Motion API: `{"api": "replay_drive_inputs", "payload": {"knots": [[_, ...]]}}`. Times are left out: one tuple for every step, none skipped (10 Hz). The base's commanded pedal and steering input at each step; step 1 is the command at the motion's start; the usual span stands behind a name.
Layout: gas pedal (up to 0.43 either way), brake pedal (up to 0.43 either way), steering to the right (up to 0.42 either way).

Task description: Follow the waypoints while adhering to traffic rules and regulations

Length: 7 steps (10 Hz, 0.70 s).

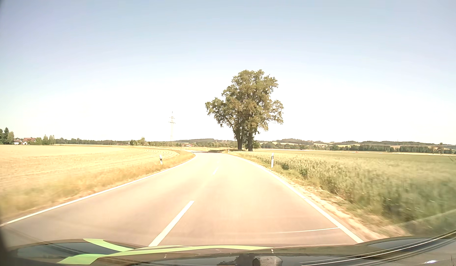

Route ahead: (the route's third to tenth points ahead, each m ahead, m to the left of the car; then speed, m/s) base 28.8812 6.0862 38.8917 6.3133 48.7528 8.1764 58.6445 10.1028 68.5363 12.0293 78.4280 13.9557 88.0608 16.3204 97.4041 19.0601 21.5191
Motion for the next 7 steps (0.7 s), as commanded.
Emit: {"api": "replay_drive_inputs", "payload": {"knots": [[0.197,0.0,-0.017],[0.22,0.0,-0.016],[0.22,0.0,-0.014],[0.228,0.0,-0.014],[0.228,0.0,-0.014],[0.24,0.0,-0.014],[0.24,0.0,-0.016]]}}
